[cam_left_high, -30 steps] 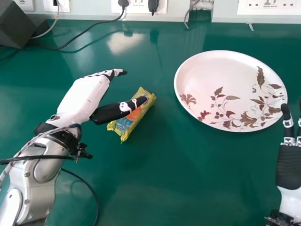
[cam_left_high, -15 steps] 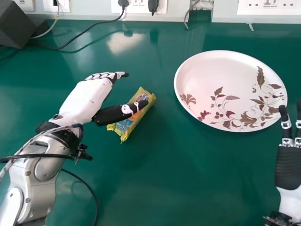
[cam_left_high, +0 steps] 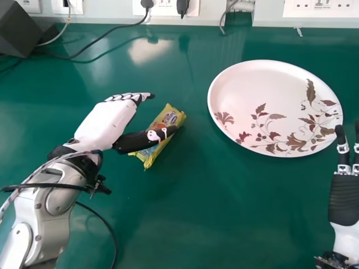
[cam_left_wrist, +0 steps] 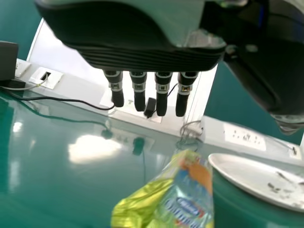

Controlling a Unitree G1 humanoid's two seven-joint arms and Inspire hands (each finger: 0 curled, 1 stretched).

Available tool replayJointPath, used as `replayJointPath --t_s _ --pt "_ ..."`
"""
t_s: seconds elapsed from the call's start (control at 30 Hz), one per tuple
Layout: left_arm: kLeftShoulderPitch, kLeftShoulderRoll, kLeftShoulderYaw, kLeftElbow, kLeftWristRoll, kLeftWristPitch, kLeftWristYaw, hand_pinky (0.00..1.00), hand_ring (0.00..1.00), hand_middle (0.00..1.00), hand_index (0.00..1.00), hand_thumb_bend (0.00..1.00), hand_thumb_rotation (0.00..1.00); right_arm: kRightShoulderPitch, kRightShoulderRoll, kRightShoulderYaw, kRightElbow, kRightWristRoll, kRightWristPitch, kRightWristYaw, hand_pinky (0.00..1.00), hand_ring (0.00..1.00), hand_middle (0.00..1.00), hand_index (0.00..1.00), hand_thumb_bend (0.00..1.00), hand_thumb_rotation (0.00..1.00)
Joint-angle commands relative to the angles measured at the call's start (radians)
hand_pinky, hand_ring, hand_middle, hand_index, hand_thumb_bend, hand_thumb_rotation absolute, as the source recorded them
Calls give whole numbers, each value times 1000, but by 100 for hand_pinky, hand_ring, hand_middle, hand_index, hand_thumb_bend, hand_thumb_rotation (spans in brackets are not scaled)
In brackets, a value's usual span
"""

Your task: Pick up biscuit and place it in the plate

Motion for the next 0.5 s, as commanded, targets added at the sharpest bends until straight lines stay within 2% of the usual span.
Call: replayJointPath --t_s 0.0,0.47 --pt "4 12 -13 -10 18 1 -15 100 100 97 95 100 62 6 47 0 -15 -14 -16 -13 91 100 100 87 100 31" --pt "-9 27 -27 5 74 32 -102 100 98 94 93 100 60 2 43 3 -12 -3 -13 -10 85 100 98 86 100 32"
